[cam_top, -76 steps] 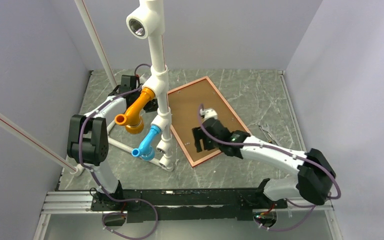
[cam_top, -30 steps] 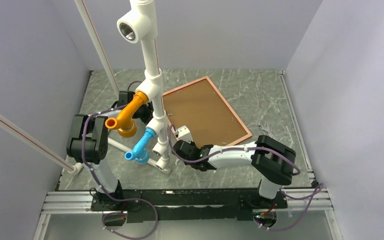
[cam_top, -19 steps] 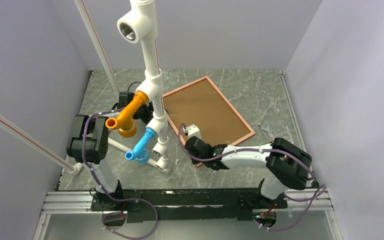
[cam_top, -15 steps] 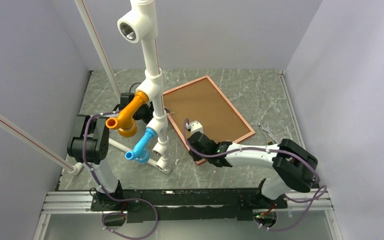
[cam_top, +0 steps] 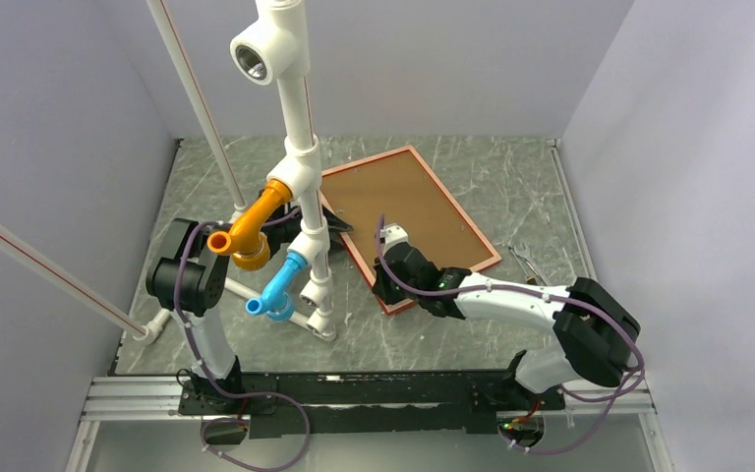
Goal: Take the photo out of the frame
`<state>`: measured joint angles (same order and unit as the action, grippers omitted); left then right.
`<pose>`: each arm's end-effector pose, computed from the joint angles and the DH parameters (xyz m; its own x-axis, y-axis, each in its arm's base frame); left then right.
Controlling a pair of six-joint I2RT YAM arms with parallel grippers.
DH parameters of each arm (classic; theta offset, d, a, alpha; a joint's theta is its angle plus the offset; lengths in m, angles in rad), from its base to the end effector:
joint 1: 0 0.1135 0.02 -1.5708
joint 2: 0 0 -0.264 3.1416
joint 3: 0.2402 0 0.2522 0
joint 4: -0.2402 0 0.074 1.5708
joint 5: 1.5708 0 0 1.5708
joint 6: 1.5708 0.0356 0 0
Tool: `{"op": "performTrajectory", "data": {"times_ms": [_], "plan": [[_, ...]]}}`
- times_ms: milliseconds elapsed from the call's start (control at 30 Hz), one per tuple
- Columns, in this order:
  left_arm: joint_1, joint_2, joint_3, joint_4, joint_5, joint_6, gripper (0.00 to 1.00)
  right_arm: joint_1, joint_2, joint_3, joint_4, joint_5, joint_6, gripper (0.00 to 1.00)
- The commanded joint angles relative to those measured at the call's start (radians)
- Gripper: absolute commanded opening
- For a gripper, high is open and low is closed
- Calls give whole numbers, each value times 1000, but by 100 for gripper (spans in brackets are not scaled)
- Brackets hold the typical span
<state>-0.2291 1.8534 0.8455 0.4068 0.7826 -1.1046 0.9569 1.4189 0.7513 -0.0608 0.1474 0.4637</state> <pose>0.3419 -0.1055 0.1358 -0.8973 -0.4411 -0.0145 -0.1650 0.3658 -0.9160 0.1719 0.2349 0.1972 -0.6764 -0.1917 -0.7112 -0.4952 0.8331 0.2463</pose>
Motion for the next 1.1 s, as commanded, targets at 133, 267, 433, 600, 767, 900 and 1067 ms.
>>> {"op": "performTrajectory", "data": {"times_ms": [133, 267, 433, 600, 767, 900, 1067], "plan": [[-4, 27, 10, 86, 25, -3, 64, 2, -63, 82, 40, -65, 32, 0], [-3, 17, 26, 61, 25, 23, 54, 3, -58, 95, 29, -78, 25, 0], [-1, 1, 42, 30, 30, 51, 46, 3, -62, 111, 7, -86, 11, 0], [7, 3, 37, 68, 47, 28, 31, 7, -54, 137, -13, -93, 2, 0], [33, -27, 58, -17, 39, 60, 0, 8, -69, 158, -90, -55, -56, 26], [53, -48, 103, -139, 31, 103, 0, 9, -145, 145, -153, -19, -156, 74], [78, -75, 129, -223, 21, 115, 0, 57, -265, 62, -159, 118, -312, 97]]}}
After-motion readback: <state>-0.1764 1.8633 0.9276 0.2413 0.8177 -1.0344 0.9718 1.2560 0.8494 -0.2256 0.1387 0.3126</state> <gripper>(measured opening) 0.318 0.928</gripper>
